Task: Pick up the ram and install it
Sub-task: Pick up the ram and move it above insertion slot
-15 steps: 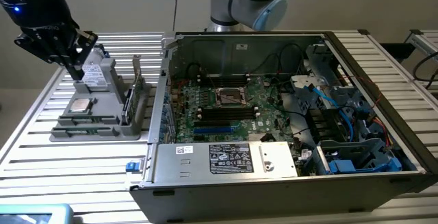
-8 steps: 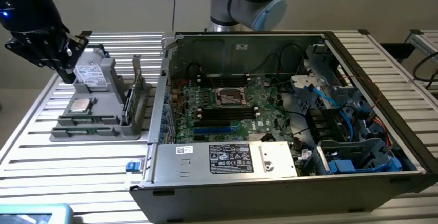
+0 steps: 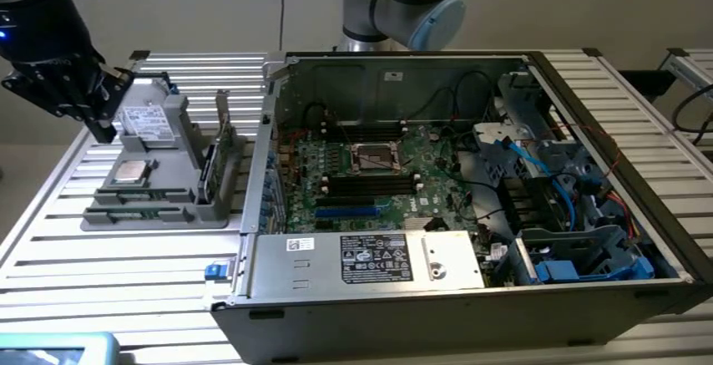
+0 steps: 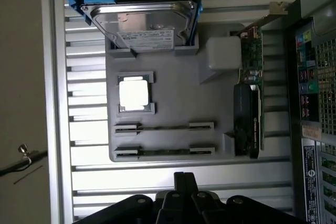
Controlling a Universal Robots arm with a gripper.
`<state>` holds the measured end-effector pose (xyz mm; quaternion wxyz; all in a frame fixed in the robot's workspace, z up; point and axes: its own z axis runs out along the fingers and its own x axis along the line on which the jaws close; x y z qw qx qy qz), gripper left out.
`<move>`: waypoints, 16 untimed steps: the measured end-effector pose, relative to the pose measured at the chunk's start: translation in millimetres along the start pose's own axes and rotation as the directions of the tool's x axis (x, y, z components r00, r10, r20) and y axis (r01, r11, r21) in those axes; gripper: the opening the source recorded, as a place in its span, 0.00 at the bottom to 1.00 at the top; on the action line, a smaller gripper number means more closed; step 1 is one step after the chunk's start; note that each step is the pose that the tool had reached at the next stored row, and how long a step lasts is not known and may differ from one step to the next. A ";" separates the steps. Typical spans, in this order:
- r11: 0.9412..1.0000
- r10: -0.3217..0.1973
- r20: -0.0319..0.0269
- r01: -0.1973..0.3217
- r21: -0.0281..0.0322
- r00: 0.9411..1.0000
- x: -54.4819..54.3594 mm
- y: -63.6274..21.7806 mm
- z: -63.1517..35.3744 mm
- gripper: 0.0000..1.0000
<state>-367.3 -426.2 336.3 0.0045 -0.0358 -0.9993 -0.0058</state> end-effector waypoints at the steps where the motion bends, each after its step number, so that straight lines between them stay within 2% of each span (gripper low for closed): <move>1: 1.000 0.000 0.000 0.000 0.002 1.000 0.2 -0.1 1.1 0.11; 4: 0.999 -0.038 0.000 0.038 0.004 0.999 0.5 -0.1 2.9 0.11; 9: 0.994 -0.111 -0.001 0.111 0.004 0.994 1.0 -0.1 4.2 0.11; 13: 0.983 -0.183 -0.002 0.183 0.004 0.983 1.0 -0.1 4.2 0.11; 16: 0.972 -0.235 -0.002 0.235 0.005 0.972 1.0 -0.1 4.3 0.11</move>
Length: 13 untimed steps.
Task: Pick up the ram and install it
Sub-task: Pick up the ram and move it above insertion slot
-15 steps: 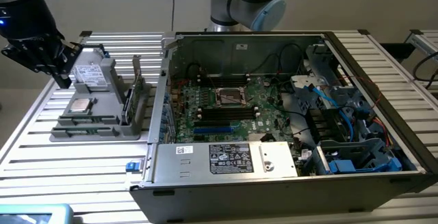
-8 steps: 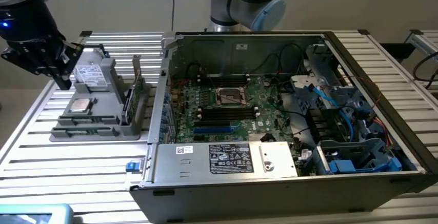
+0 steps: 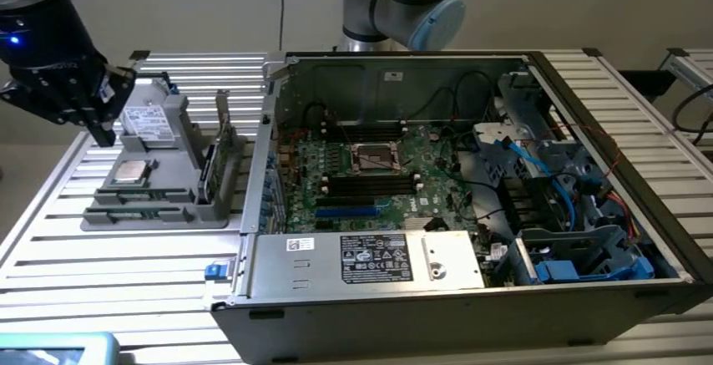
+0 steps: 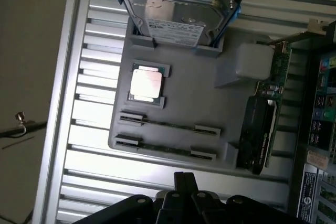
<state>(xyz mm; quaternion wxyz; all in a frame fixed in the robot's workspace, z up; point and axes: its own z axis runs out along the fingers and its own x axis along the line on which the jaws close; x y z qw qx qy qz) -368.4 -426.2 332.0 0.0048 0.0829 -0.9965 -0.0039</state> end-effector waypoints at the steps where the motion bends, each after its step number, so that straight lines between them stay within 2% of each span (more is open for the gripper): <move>1: 1.000 -0.019 0.000 0.019 0.000 1.000 0.0 0.0 0.0 0.11; 4: 0.997 -0.073 -0.001 0.073 0.001 0.997 0.0 0.0 0.1 0.11; 7: 0.992 -0.127 -0.001 0.127 0.001 0.992 0.0 0.0 0.2 0.11; 10: 0.984 -0.180 -0.002 0.180 0.001 0.984 0.0 0.0 0.2 0.11; 13: 0.972 -0.235 -0.002 0.235 0.002 0.972 0.0 0.0 0.2 0.11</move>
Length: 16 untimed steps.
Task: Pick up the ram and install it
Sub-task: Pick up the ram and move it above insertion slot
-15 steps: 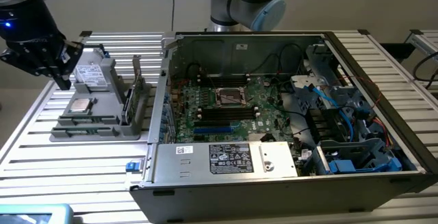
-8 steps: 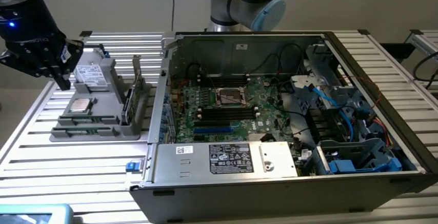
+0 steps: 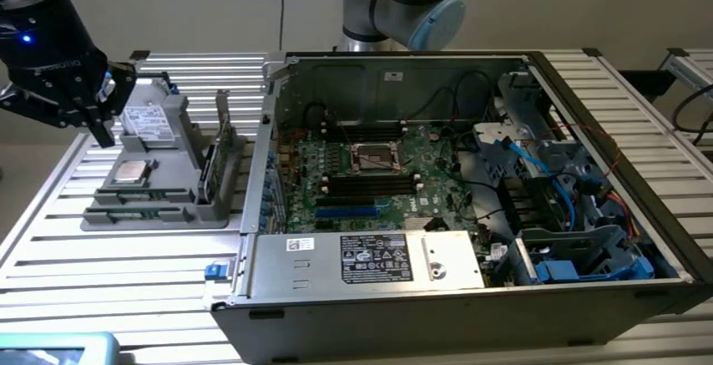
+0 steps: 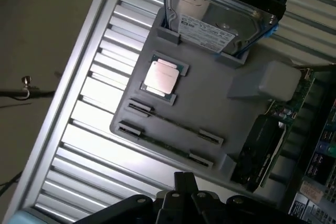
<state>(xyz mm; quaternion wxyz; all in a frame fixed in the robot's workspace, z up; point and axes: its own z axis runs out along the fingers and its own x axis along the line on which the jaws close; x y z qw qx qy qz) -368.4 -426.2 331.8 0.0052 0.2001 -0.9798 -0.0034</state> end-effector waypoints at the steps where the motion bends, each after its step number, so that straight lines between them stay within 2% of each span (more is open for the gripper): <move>1: 1.000 -0.018 0.000 0.018 0.000 1.000 0.0 0.0 0.0 0.11; 4: 0.997 -0.072 -0.001 0.072 0.001 0.997 0.0 0.0 0.0 0.11; 8: 0.990 -0.144 -0.001 0.144 0.001 0.990 0.0 0.0 0.1 0.11; 12: 0.976 -0.216 -0.002 0.216 0.002 0.976 0.0 0.0 0.1 0.11; 16: 0.958 -0.287 -0.003 0.287 0.002 0.958 0.0 0.0 0.1 0.11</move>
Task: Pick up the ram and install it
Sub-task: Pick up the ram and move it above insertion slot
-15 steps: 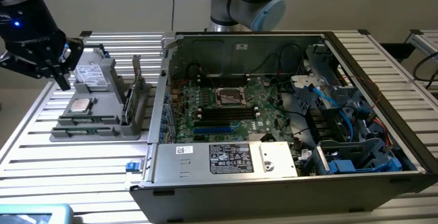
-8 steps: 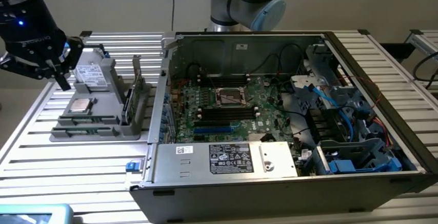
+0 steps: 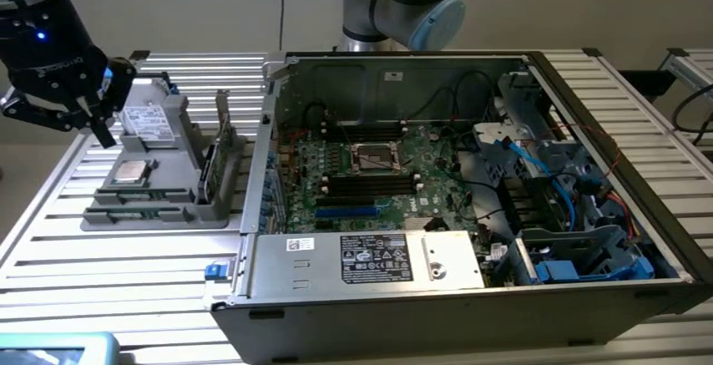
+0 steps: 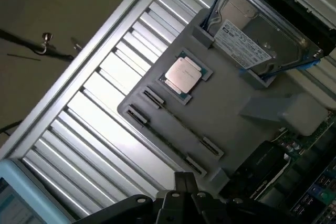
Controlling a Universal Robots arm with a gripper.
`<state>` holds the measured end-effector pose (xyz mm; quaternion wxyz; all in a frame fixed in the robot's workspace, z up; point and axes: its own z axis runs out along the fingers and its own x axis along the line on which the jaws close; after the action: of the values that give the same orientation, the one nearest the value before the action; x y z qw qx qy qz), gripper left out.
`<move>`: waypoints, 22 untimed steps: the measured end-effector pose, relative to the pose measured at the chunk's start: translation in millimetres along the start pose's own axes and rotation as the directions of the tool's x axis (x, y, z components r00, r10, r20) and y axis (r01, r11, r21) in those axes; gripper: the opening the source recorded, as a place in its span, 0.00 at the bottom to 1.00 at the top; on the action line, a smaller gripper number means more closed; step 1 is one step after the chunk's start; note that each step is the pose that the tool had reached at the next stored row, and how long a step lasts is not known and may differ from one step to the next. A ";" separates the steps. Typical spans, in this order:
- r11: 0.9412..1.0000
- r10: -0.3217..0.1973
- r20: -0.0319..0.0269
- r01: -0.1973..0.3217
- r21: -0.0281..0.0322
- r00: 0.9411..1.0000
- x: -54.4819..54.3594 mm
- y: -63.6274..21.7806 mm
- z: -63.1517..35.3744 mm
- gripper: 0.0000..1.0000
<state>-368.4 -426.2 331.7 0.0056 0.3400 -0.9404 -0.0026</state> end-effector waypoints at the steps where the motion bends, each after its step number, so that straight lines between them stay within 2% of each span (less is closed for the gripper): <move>1: 1.000 -0.018 0.000 0.018 0.000 1.000 0.0 0.0 0.0 0.11; 4: 0.997 -0.073 -0.001 0.073 0.001 0.997 0.0 0.0 0.0 0.11; 7: 0.992 -0.127 -0.001 0.127 0.001 0.992 0.0 0.0 0.1 0.11; 12: 0.976 -0.216 -0.002 0.216 0.002 0.976 0.0 0.0 0.2 0.11; 17: 0.953 -0.304 -0.003 0.304 0.002 0.953 0.0 0.0 0.3 0.11; 19: 0.941 -0.338 -0.004 0.338 0.002 0.941 0.0 0.0 0.4 0.11; 22: 0.921 -0.389 -0.004 0.389 0.003 0.921 0.0 0.0 0.5 0.11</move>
<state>-368.3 -426.1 331.2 0.0061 0.5199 -0.8542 -0.0014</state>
